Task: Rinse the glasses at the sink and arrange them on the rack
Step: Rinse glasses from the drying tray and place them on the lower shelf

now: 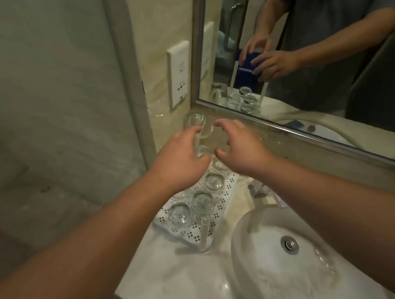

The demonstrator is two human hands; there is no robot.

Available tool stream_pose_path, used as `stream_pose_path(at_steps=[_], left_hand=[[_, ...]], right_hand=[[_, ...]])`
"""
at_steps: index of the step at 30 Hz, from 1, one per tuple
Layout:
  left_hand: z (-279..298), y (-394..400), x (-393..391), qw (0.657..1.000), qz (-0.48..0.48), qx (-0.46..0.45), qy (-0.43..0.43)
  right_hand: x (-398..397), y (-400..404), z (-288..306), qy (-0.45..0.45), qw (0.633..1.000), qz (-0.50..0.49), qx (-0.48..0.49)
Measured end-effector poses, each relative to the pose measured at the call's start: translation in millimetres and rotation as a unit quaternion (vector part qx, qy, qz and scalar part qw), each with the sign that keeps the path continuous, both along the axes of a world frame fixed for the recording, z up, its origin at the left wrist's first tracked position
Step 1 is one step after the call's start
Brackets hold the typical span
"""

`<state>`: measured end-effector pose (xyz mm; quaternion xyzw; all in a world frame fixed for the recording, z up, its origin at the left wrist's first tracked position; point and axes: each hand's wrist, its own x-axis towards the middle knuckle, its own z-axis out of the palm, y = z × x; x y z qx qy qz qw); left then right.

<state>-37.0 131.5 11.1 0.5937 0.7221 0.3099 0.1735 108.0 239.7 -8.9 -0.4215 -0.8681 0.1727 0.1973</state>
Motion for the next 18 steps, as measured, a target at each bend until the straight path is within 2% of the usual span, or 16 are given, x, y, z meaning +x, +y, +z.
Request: stream_pose_path(at_steps=[6,10,18], left_hand=[[-16.1,17.5,-21.6,0.999,0.028,0.011,-0.04],[-30.1,24.5,-33.4,0.997,0.047,0.007,-0.054],[-43.4,32.3,-43.5,0.997,0.057,0.002,-0.044]], right_hand=[[-50.9,46.9,9.7,-0.136,0.989,0.023,0.051],[-73.7,71.9,5.7,-0.217,0.975,0.034,0.037],[-92.6,93.3,-12.9,-0.234,0.971,0.042,0.033]])
